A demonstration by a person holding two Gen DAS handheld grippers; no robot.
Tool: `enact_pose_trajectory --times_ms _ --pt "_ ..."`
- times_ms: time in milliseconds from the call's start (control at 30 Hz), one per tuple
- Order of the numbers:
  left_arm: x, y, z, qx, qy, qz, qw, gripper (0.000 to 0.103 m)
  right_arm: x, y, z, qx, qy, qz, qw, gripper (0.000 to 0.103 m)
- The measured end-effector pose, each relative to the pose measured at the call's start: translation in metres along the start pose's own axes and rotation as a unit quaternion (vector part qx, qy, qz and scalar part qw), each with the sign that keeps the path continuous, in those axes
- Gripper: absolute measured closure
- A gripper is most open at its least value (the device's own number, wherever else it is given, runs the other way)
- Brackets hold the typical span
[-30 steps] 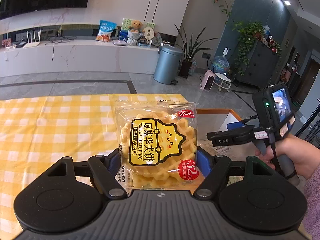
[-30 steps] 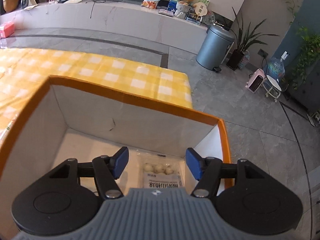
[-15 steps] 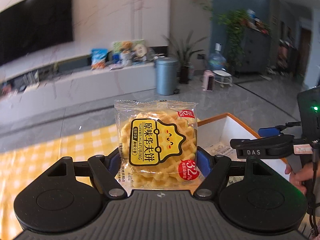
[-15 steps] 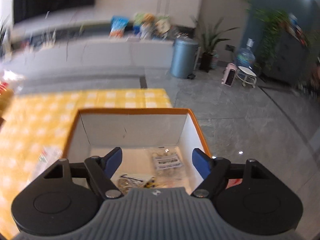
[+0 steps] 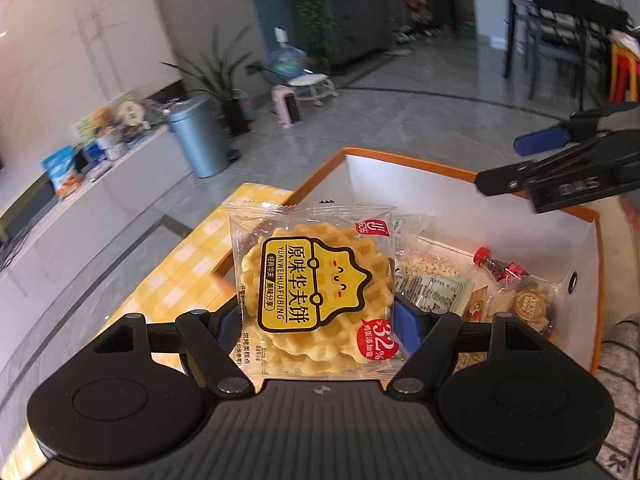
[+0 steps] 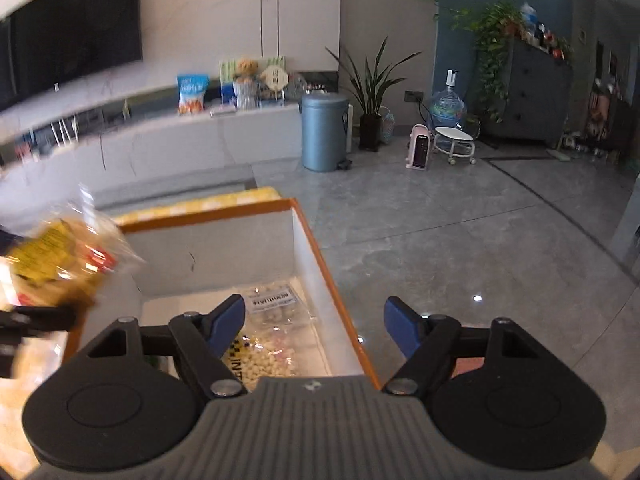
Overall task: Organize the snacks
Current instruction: 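Carry waffle bag over orange box and open left tool to drop it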
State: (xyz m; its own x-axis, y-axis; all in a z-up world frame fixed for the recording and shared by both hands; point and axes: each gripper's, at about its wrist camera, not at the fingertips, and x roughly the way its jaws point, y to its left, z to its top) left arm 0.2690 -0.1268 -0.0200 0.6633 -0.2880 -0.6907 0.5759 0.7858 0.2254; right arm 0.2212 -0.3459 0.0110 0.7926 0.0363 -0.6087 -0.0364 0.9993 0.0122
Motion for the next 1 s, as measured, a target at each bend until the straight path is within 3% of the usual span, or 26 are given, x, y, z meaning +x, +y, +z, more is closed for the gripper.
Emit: enact_pose_trajectory --times_ms 233,400,500,633,767,1000 --pt "0.054 -0.014 0.031 0.079 0.066 0.008 0.9946 0.017 0.0 -0.013 -0.005 0.006 0.0 -0.011 1.0 0.028" --pt "0.085 -0.019 0.037 0.12 0.114 -0.024 0.986 0.017 0.014 -0.021 -0.008 0.024 0.025 -0.018 0.999 0.028" --pt "0.098 -0.02 0.034 0.133 0.109 -0.014 0.9851 0.017 0.021 -0.025 -0.009 0.022 0.036 -0.028 0.999 0.028" --pt "0.111 -0.021 0.031 0.144 0.118 -0.028 0.9822 0.017 0.024 -0.025 -0.01 0.02 0.037 -0.023 0.999 0.029" --pt "0.111 -0.031 0.023 0.206 0.096 -0.021 0.9737 0.017 0.024 -0.025 -0.011 0.016 0.039 -0.015 0.999 0.029" --pt "0.109 -0.043 0.006 0.251 0.063 0.019 0.9659 0.004 0.025 -0.024 -0.015 0.019 0.044 0.001 0.999 0.029"
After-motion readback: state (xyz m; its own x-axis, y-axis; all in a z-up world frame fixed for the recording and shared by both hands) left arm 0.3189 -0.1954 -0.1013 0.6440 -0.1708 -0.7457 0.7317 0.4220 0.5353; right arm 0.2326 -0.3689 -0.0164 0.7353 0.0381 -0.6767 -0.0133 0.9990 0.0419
